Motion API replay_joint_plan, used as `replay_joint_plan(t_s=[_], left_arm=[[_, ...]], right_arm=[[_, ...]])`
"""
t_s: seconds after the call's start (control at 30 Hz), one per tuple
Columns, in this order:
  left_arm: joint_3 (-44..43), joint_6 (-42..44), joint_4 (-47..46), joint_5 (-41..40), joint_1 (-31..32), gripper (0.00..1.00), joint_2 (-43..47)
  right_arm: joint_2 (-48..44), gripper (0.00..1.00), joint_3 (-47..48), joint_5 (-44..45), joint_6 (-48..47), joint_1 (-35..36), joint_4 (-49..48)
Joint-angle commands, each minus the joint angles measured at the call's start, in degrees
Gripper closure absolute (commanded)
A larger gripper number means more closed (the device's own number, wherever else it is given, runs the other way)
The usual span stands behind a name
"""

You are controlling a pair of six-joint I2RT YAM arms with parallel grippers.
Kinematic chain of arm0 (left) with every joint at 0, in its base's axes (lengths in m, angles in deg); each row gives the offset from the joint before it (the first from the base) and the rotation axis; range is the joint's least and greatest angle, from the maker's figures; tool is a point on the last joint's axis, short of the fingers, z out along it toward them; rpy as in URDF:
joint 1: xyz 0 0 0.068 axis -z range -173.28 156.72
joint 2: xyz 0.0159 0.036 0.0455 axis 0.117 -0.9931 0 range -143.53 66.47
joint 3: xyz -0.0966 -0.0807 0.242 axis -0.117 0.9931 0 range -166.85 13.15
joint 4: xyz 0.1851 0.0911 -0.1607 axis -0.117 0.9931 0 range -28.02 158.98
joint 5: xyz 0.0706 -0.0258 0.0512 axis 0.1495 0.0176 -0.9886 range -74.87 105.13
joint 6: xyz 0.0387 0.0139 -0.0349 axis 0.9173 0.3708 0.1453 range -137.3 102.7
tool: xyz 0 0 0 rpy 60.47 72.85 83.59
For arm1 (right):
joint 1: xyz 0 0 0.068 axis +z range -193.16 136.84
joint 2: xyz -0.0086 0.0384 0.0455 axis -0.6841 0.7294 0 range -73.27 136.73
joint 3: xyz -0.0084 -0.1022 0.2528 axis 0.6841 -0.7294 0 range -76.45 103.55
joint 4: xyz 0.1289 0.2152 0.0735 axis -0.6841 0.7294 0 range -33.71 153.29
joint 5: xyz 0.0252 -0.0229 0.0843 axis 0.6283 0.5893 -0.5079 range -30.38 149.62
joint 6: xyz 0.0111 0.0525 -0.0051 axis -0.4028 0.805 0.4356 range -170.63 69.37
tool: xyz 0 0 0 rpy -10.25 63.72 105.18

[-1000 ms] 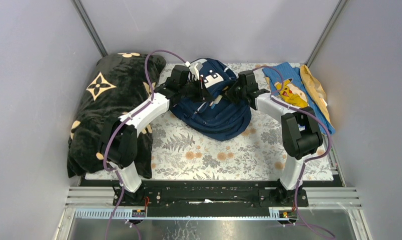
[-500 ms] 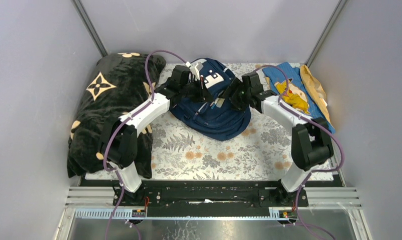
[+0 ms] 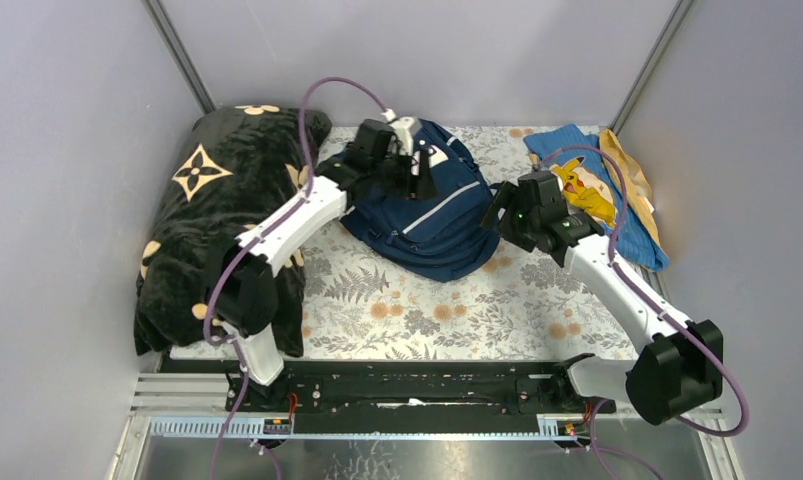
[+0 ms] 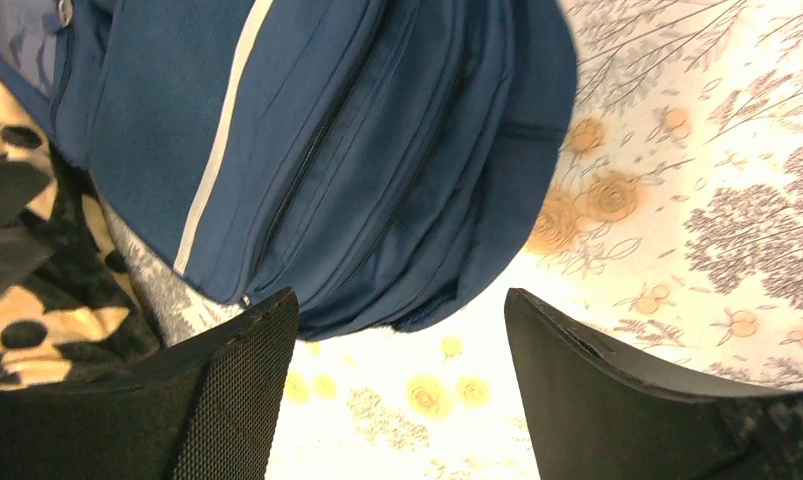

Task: Pack the student bag
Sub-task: Zip the student bag at the center of the board.

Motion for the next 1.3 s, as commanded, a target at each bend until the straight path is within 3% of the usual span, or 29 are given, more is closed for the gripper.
replay_joint_plan(t_s=[0.0, 0.17, 0.3, 0.47, 0.53, 0.97, 1.03, 1.13, 1.27], left_arm=[[7.94, 4.66, -0.01, -4.73, -6.61, 0.29, 7.89], [27.96, 9.87, -7.90, -5.33, -6.36, 0.35, 18.42], [34.71, 8.63, -12.40, -7.79, -6.39, 0.44, 19.93], [36.99, 6.32, -21.37, -3.62, -6.31, 0.43, 17.79], [37.40, 5.44, -25.07, -2.09, -6.12, 0.47, 16.82], [35.82, 11.42, -24.86, 1.84, -4.56, 0.58, 13.31], [35.26, 11.67, -24.75, 0.93, -4.60, 0.69, 12.88], [32.98, 11.75, -22.00, 0.34, -4.55, 0.94, 11.64], [31.29, 9.88, -18.52, -0.93, -4.18, 0.99, 11.59]], right_arm=[[0.64, 0.19, -0.26, -1.25, -2.68, -3.95, -1.31], [2.26, 0.21, -4.14, -14.44, 3.08, -8.75, -10.30], [5.06, 0.21, -3.91, -16.62, 4.00, -8.74, -11.82], [5.76, 0.21, -3.93, -18.16, 3.13, -8.73, -11.66], [5.25, 0.21, -5.15, -19.08, 3.35, -8.89, -12.61], [4.10, 0.20, -9.77, -24.57, 2.70, -11.72, -13.77], [4.38, 0.20, -9.84, -24.69, 2.71, -11.77, -13.93], [4.89, 0.20, -9.64, -24.72, 2.61, -11.85, -14.02], [5.43, 0.20, -9.34, -24.81, 2.65, -11.81, -13.94]])
